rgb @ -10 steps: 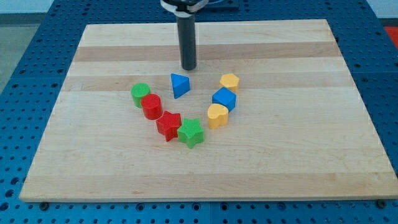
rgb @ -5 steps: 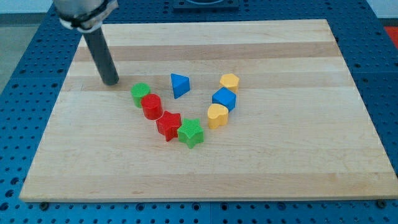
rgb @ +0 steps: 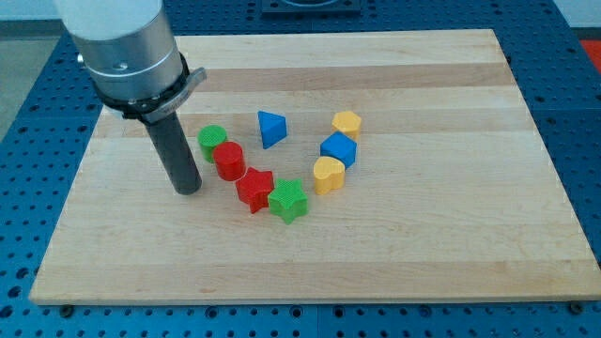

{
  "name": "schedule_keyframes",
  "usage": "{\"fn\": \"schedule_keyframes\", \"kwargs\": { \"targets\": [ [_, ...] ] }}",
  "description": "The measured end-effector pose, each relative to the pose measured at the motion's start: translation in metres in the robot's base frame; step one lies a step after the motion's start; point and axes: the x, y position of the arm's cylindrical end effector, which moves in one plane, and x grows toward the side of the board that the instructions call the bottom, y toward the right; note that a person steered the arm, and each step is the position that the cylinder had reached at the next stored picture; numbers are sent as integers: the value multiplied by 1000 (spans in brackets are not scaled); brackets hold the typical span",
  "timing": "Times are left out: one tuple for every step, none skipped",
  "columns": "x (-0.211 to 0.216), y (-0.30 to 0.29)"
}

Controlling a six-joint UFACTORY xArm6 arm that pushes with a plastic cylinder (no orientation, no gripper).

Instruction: Nudge the red star a bit up

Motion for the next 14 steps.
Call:
{"fn": "schedule_keyframes", "kwargs": {
  "targets": [
    [9,5],
    [64,36],
    [53,75],
    [42,90],
    [42,89],
    [53,67],
    [56,53],
    [38,55],
    [38,56],
    [30,71],
    [20,79],
    [16,82],
    [16,82],
    [18,64]
  ]
}}
